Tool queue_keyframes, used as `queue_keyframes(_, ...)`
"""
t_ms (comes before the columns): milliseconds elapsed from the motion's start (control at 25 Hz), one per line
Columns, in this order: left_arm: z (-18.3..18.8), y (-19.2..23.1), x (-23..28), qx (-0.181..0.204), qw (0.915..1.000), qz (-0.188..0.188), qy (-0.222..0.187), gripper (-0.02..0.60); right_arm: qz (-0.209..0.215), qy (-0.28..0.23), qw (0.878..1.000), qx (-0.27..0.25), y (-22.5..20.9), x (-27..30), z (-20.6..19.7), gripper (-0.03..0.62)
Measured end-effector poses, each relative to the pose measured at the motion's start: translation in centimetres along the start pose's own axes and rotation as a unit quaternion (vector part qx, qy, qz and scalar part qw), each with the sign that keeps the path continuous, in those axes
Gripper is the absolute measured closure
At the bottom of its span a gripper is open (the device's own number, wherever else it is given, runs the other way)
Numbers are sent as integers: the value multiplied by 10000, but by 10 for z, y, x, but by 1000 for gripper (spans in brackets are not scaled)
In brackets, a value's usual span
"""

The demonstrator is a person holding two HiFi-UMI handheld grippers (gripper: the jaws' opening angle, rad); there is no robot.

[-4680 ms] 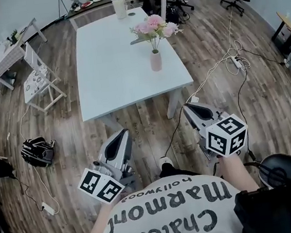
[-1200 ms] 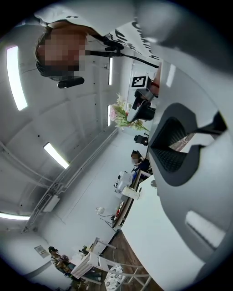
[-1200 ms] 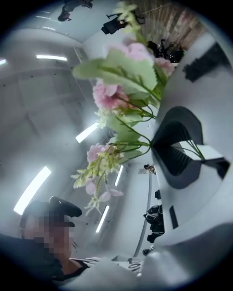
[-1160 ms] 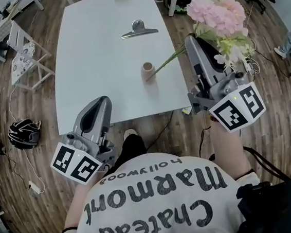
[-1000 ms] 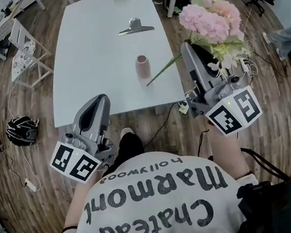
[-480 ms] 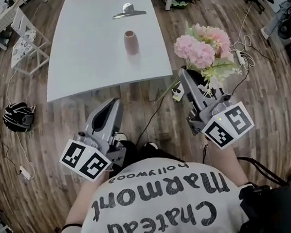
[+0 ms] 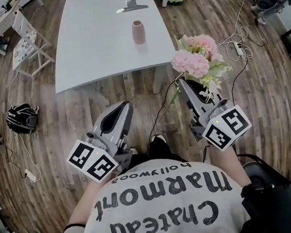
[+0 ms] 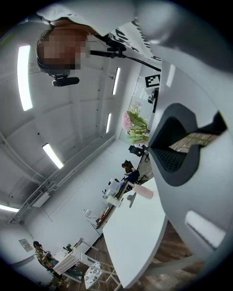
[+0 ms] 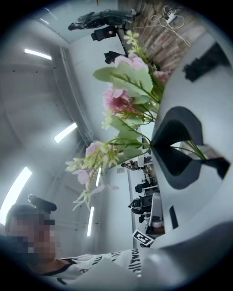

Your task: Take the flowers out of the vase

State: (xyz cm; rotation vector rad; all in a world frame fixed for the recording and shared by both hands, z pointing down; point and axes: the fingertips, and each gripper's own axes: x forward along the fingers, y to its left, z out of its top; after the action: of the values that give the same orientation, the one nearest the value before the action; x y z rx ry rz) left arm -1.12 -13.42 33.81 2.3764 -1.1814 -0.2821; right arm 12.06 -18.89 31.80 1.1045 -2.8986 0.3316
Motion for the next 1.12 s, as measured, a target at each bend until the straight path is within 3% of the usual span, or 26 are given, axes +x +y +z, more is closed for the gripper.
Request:
queue_keyframes(560, 33, 20, -99, 244, 9966, -781, 85, 577, -631, -149, 9978, 155, 122, 9, -31, 580)
queue_keyframes(840, 40, 17, -100, 145, 9950, -986, -31, 577, -752, -78, 9969, 224, 137, 9, -33, 580)
queue_keyframes(1120, 39, 9, -81, 54, 9960, -886, -41, 577, -709, 104, 9971, 254, 124, 0, -30, 580)
